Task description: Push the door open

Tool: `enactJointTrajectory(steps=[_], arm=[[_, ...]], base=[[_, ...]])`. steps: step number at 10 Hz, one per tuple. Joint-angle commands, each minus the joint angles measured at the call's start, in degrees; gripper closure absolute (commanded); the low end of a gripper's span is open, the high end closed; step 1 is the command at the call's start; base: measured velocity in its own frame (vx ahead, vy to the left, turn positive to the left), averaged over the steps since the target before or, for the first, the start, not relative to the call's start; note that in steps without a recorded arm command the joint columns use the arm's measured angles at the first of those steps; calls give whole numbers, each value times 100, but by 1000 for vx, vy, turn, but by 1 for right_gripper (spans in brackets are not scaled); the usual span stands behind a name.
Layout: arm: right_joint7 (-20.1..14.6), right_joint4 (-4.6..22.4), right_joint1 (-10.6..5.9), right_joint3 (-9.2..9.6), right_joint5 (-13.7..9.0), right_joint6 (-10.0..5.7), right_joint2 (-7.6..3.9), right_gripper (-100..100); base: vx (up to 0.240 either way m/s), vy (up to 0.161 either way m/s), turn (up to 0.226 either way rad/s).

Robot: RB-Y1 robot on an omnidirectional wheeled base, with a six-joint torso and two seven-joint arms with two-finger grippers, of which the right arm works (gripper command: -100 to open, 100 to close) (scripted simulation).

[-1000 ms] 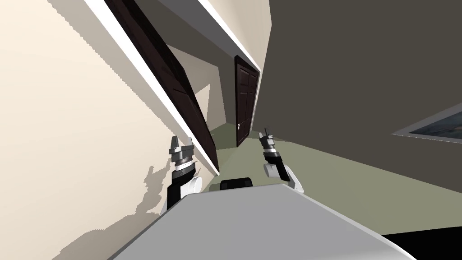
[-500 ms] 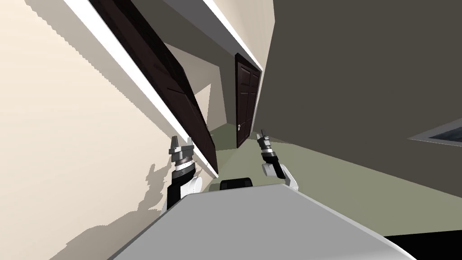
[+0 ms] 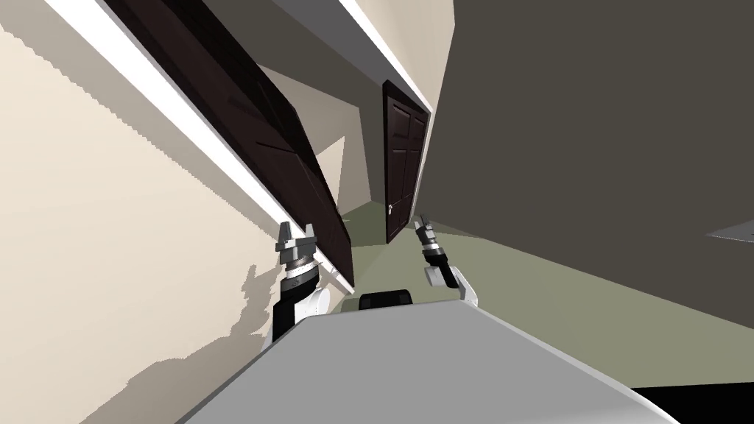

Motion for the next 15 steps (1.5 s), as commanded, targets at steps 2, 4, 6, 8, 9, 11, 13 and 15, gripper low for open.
enactJointTrajectory(steps=[2,4,6,8,9,11,13,15], arm=[[-61,378,-137,46,62,-129,-47,-100],[-104,659,-247,85,113,-212,-76,-100],[-149,954,-361,127,167,-299,-98,-100],[-194,1249,-476,168,220,-386,-120,-100],[-217,1396,-534,189,247,-430,-131,-100],[-264,1699,-651,231,302,-519,-147,-100],[-310,2002,-770,273,357,-609,-161,-100],[-357,2306,-888,316,412,-699,-175,-100]], base=[[93,-74,47],[82,-86,47],[94,-93,58],[80,-73,52],[89,-87,47],[94,-93,54],[95,-89,51],[94,-85,58]])
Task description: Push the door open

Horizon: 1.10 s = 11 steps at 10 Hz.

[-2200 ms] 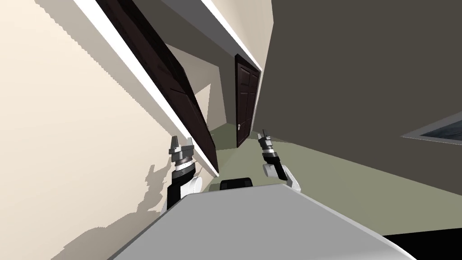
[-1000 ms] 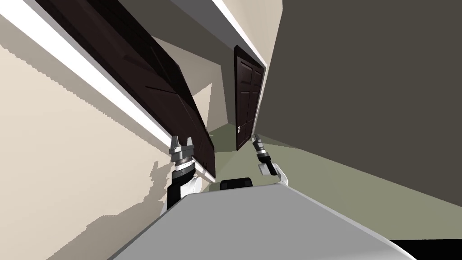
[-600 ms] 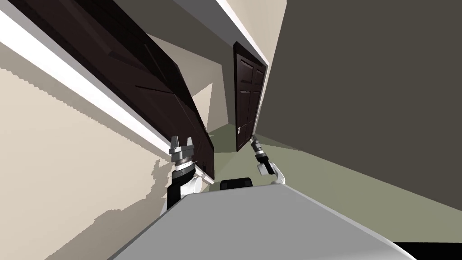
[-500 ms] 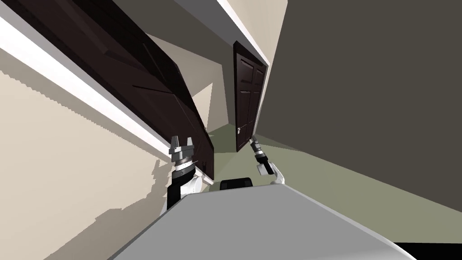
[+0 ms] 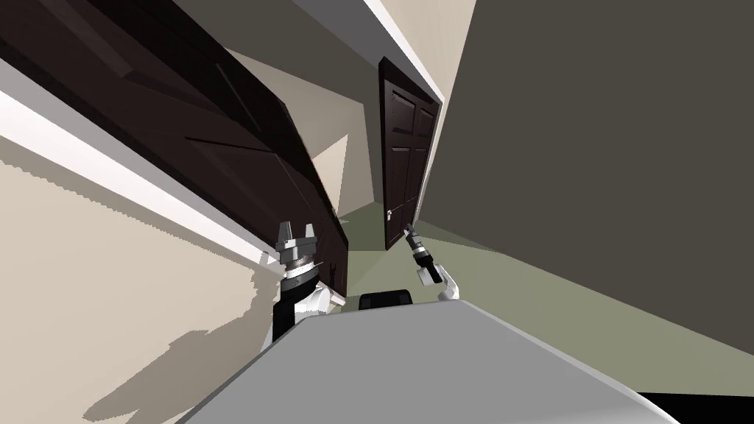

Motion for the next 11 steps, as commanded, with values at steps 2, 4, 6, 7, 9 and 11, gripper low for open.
enactJointTrajectory(steps=[2,4,6,7,9,11], arm=[[-66,422,-166,51,71,-132,-12,-100],[-113,725,-284,94,126,-222,-19,-100],[-136,877,-343,115,154,-266,-23,-100],[-159,1028,-402,136,181,-311,-26,-100],[-205,1323,-517,178,235,-398,-26,-100],[-227,1470,-574,198,261,-442,-26,-100]], base=[[65,-88,44],[79,-85,55],[48,-64,30],[83,-78,57],[73,-98,54],[73,-68,33]])
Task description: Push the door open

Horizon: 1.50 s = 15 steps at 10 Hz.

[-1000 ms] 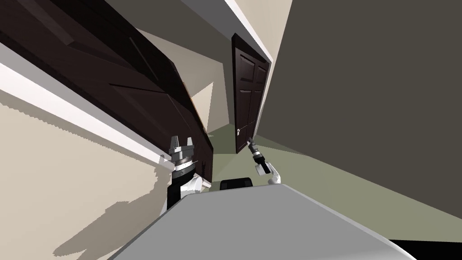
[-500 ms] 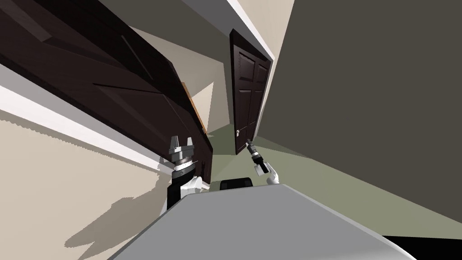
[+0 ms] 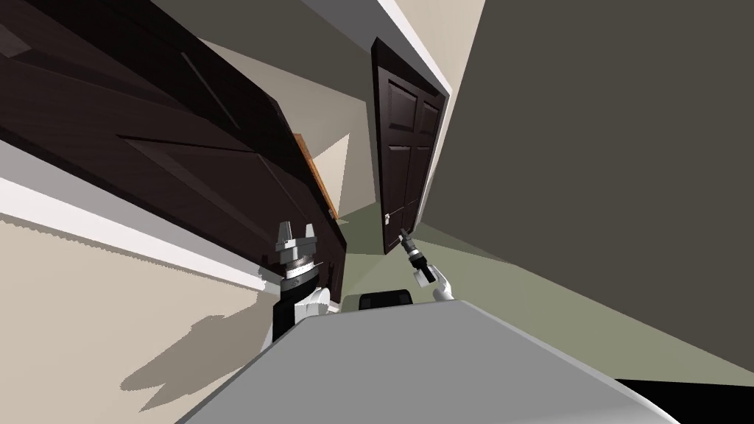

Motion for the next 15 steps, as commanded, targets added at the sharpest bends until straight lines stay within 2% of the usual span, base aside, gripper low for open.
enactJointTrajectory(steps=[1,8,9,15], arm=[[-25,205,-82,19,29,-75,-1,-100],[-176,1191,-465,157,208,-366,14,-100],[-176,1191,-465,157,208,-366,14,-100],[-292,1950,-761,263,345,-590,43,-100]], base=[[51,-52,28],[79,-91,50],[44,-57,18],[68,-80,42]])
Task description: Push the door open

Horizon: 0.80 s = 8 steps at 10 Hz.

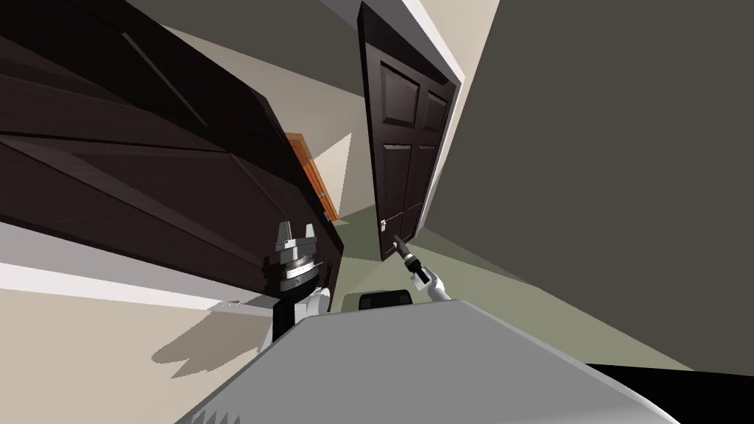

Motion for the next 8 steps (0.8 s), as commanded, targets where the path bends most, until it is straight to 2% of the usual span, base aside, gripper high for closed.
enactJointTrajectory(steps=[1,5,6,8], arm=[[-32,182,-60,29,36,-64,7,-100],[-99,613,-229,89,114,-191,33,-100],[-129,809,-305,116,150,-249,46,-100],[-142,895,-338,128,165,-274,53,-100]], base=[[65,-90,37],[70,-74,39],[106,-81,54],[60,-66,21]])
